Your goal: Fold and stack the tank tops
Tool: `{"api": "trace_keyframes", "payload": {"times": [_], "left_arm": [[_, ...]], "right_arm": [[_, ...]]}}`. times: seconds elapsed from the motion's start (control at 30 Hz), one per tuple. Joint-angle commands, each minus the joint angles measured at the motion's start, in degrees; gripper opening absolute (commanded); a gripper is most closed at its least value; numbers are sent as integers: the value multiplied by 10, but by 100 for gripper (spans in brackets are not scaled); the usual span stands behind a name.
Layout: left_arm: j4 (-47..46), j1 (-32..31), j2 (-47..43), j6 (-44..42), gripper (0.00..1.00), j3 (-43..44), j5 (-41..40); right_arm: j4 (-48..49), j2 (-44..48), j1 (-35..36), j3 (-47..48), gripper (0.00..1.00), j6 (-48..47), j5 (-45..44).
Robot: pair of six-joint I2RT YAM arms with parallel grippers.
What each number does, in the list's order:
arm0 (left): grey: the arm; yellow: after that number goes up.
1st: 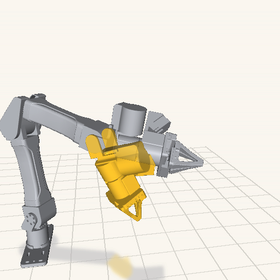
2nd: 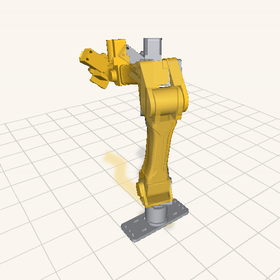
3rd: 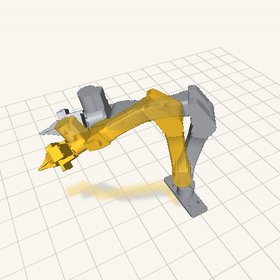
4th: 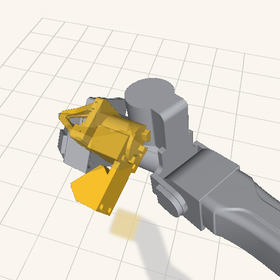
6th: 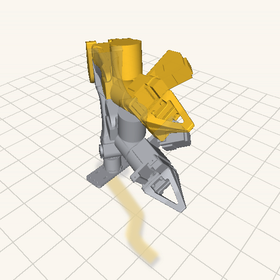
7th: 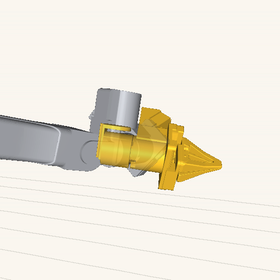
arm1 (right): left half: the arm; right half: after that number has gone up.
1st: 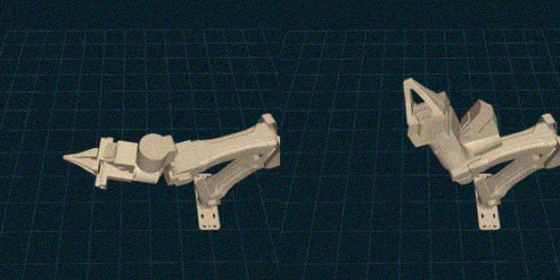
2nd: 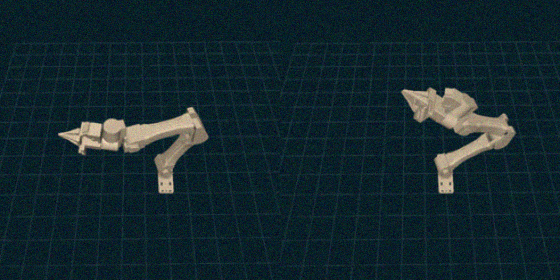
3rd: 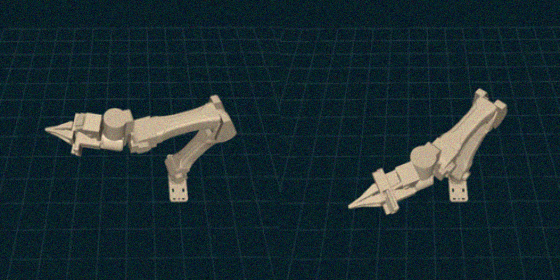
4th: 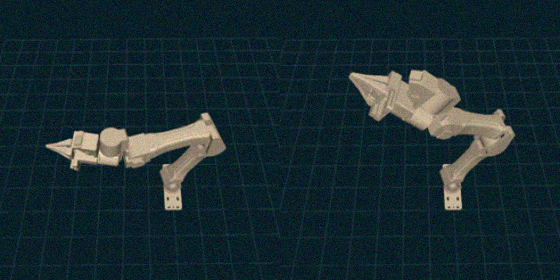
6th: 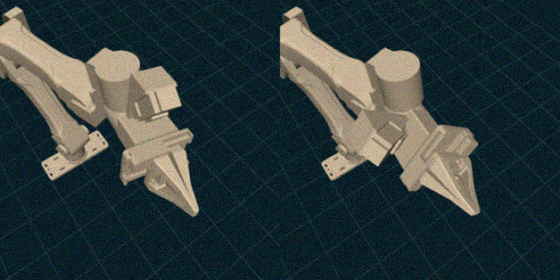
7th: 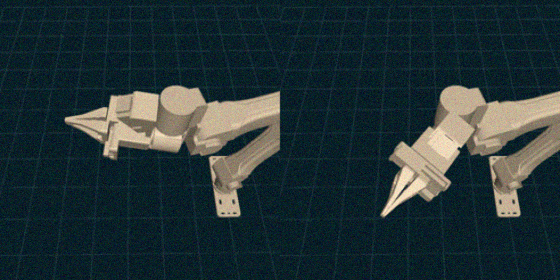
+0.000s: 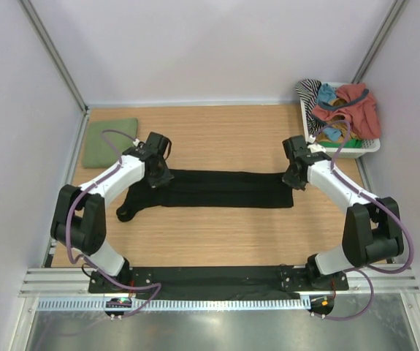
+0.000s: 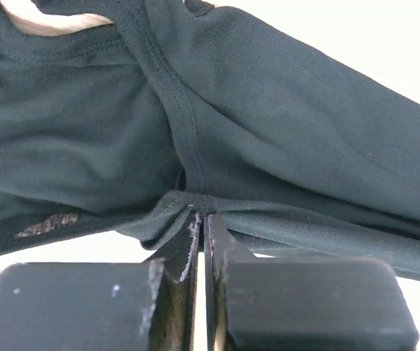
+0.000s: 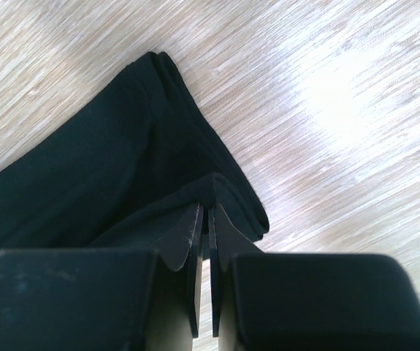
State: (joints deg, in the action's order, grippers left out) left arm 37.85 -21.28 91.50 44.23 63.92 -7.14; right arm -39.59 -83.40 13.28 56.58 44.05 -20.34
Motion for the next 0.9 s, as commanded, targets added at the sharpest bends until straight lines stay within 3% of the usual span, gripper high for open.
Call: {"api": "trace_keyframes", "payload": {"times": [0.0, 0.23, 0.6, 0.87], "left_arm": [[-9, 4, 11, -18, 0, 23, 7], [-15, 4, -30, -14, 0, -5, 29], [-19, -30, -204, 27, 0, -166, 59], [-6, -69, -241, 46, 0, -203, 52]], "right_arm": [[8, 3, -4, 18, 10, -2, -14], [-6, 60, -4, -20, 10, 5, -1], [-87, 178, -4, -121, 9, 37, 50], [-133, 263, -4, -169, 10, 57, 67]]}}
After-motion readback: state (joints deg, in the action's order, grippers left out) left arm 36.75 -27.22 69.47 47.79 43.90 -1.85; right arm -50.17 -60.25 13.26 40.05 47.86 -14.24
